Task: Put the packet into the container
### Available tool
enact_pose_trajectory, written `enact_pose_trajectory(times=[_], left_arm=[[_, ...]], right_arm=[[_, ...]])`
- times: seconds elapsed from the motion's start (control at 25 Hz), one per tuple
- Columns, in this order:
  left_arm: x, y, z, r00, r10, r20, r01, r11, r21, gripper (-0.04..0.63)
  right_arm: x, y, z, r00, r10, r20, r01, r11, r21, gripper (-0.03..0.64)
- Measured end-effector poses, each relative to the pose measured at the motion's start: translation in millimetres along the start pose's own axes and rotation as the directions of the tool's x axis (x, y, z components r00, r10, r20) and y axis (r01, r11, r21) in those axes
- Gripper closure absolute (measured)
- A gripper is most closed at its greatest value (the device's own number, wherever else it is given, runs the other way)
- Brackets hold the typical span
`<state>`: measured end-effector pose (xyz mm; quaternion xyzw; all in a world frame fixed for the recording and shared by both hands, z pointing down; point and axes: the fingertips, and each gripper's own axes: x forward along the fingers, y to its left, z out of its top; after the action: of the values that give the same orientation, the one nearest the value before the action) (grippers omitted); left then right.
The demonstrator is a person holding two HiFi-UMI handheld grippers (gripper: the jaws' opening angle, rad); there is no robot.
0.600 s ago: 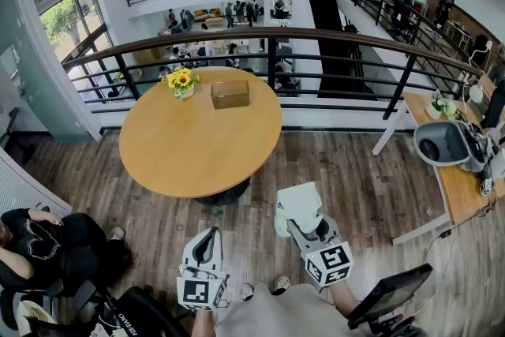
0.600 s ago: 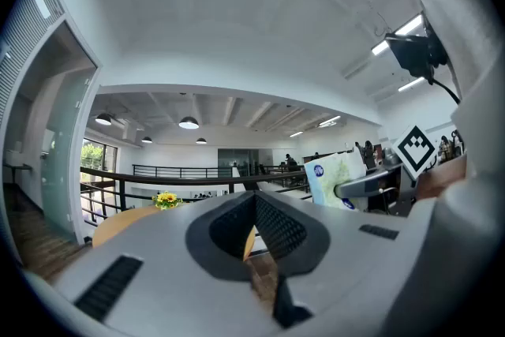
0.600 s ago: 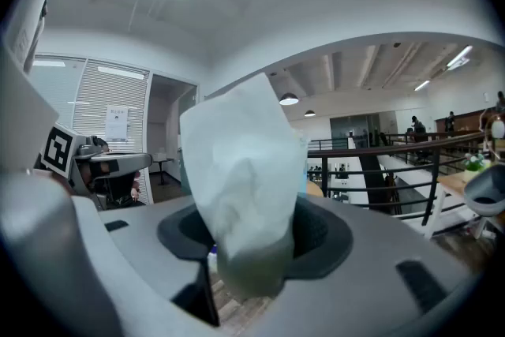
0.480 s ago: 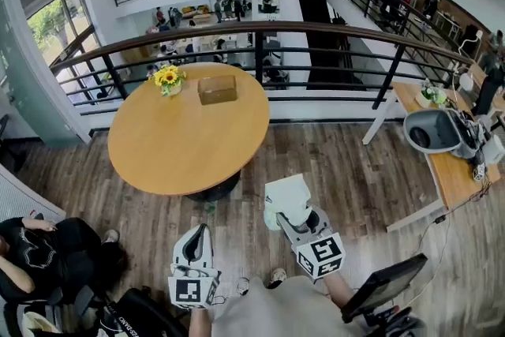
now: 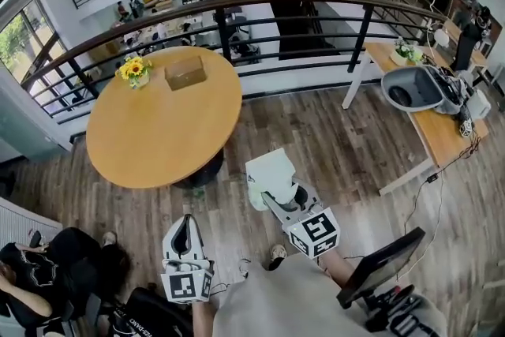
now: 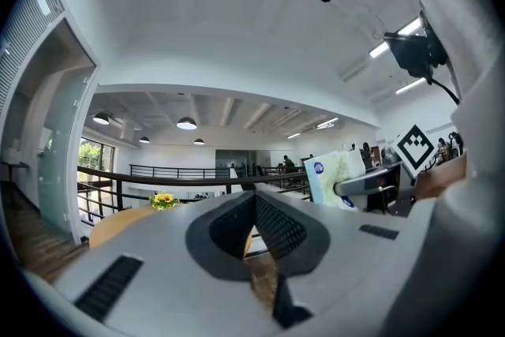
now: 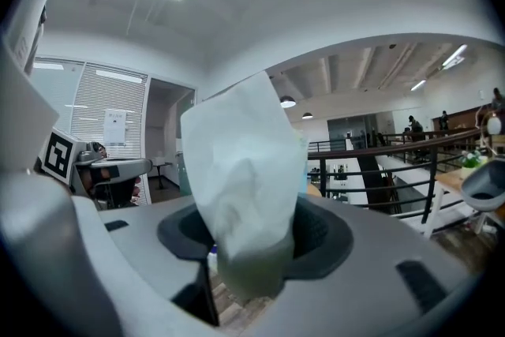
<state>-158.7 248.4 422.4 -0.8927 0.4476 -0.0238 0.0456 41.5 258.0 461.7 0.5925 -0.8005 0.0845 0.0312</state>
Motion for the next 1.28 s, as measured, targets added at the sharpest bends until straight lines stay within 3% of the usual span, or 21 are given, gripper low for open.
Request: enact_pose_trajectory(times=[0.92,1.28], left_arm=[[35,-36,2,0.998,0.043,-0.037,-0.041,0.999,0.03,0.591],[62,-51,6,0.999,0.013,-0.035,-0.012,0.999,0.044,0.591]], right_arm=[[-26,-58,0,1.0,0.001,0.015,-0.001,1.0,0.023,0.393],[-26,-84,-5,1.0,-0.005,0.014,0.004,0.999,0.045,0.393]])
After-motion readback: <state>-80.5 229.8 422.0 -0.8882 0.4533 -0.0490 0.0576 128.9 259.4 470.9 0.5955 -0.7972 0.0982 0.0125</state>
